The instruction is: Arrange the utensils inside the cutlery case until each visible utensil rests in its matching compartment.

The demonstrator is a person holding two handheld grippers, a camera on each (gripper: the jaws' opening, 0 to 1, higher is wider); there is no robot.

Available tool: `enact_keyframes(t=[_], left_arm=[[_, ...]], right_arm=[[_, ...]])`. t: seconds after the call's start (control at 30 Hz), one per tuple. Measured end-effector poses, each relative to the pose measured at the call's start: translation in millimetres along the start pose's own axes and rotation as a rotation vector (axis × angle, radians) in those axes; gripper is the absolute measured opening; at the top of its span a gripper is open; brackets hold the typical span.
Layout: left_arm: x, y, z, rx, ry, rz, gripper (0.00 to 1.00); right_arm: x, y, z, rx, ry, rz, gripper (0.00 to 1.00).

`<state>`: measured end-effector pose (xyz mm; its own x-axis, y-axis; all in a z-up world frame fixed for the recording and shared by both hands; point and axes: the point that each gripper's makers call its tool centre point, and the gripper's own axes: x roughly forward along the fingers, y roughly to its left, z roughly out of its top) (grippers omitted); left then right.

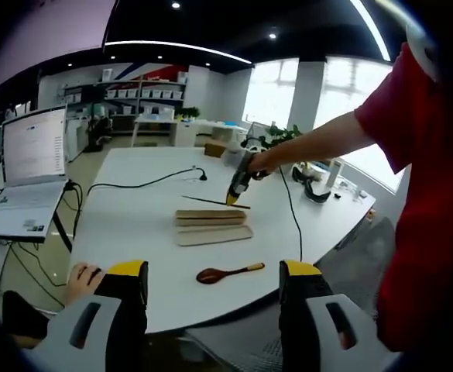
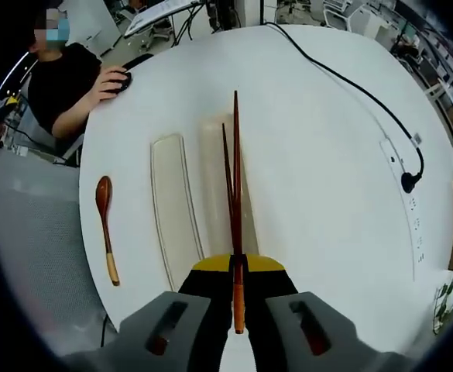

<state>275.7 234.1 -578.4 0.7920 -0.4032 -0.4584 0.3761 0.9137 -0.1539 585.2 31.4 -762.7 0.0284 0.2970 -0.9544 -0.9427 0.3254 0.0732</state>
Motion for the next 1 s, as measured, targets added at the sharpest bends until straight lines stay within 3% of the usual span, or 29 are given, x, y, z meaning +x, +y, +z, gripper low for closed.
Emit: enact_keyframes(t=[0.3,0.43,0.67,1.0], left_arm=[[0.3,-0.3,-4.6,-0.015,0.016,0.010,0.70],[0.9,-2.5,-5.1,-0.016,0.018,0.010,0.70],[-0.1,-4.2,-7.6,-0.012,0.026,0.009,0.70],[-1.8,-3.2,-9.0,-0.015,0.026,0.013,0.70]], right_arm=[[19.7,10.2,-2.0,-0.027,-0.008,0.031,0.00],[32.1,3.2,-2.9,-0.035,-0.005,0.037,0.00],[31.6,9.3,0.5,-0.062,-0.007,0.037,0.00],[40.6,17.9,-12.3,-0.050,0.031,0.033,0.01]])
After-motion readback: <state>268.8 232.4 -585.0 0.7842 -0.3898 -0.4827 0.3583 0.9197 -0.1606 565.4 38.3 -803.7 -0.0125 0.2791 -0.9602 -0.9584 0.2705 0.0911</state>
